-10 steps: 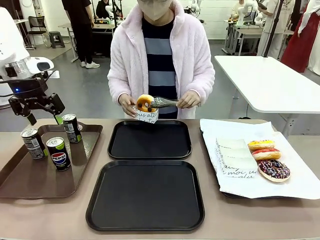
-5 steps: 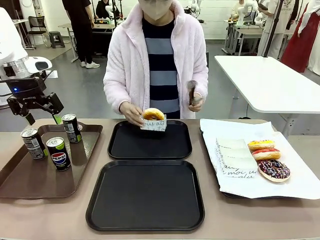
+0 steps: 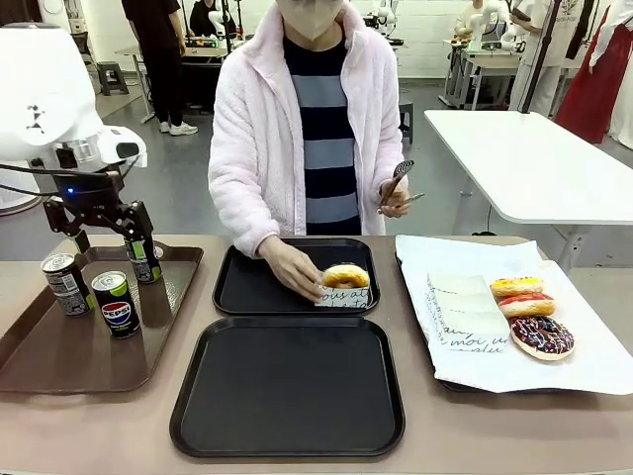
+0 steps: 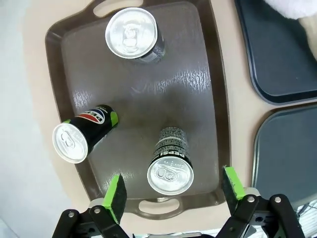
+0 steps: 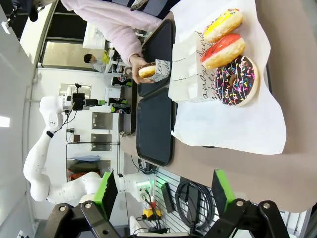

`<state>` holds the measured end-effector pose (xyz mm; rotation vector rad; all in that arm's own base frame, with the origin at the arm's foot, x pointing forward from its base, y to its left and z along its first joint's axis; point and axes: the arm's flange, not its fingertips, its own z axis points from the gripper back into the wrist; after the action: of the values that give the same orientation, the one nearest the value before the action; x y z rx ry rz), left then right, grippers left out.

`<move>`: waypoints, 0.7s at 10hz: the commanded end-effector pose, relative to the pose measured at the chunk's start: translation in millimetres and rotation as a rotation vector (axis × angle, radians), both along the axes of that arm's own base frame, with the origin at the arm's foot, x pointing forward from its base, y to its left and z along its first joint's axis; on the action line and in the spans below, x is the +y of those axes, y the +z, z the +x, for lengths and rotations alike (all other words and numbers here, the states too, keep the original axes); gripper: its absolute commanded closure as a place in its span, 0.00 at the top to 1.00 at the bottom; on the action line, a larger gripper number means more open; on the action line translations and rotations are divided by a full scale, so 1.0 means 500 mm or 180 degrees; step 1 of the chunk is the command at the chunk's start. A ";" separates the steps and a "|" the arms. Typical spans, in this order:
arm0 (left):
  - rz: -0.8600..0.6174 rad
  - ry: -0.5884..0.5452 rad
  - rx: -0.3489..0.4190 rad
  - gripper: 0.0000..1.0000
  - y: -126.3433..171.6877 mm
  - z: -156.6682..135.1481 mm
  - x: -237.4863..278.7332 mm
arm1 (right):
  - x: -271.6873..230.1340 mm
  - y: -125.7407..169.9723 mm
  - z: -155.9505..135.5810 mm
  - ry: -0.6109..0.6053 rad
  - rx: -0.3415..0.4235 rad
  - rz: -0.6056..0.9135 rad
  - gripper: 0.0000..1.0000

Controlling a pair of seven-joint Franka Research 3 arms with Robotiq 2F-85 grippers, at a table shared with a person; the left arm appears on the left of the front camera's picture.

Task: Set up donuts and drinks on trays.
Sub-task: Pick up one Pepsi coke and place it on the Flat Tray.

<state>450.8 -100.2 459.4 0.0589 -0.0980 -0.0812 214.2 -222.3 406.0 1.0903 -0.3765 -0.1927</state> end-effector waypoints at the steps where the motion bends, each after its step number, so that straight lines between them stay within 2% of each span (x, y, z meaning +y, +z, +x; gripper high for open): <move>1: 0.0121 0.0179 -0.0016 1.00 -0.022 -0.017 0.006 | -0.001 -0.003 0.001 0.0009 -0.0058 0.0033 1.00; 7: -0.0115 0.0367 0.0097 1.00 -0.078 -0.034 0.016 | -0.001 -0.003 0.001 0.0009 -0.0058 0.0033 1.00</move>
<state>437.7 -88.2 424.2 0.0530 -0.0515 -0.0040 214.2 -222.3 406.0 1.0903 -0.3764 -0.1926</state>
